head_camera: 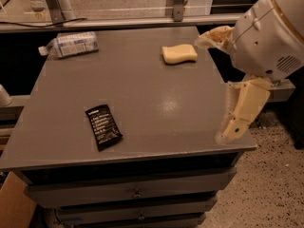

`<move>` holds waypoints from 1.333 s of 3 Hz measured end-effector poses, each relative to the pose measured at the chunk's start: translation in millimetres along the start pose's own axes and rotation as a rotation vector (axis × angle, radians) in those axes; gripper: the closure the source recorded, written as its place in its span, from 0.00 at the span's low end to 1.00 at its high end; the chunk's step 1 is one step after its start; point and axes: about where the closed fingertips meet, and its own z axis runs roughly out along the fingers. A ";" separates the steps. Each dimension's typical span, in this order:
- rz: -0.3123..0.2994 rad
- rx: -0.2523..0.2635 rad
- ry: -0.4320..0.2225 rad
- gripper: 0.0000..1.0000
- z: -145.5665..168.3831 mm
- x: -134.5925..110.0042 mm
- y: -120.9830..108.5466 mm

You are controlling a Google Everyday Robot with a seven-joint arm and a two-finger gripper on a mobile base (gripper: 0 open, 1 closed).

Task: Move rxbar chocolate near blue plastic bottle

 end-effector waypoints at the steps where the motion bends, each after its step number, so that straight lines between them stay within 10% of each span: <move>1: 0.010 0.012 -0.035 0.00 1.7 2.2 -0.6; 4: 0.007 -0.044 -0.353 0.00 132.8 -78.6 -19.3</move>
Offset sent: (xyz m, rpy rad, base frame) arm 0.0382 0.0838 -0.0547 0.3337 0.0126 0.0359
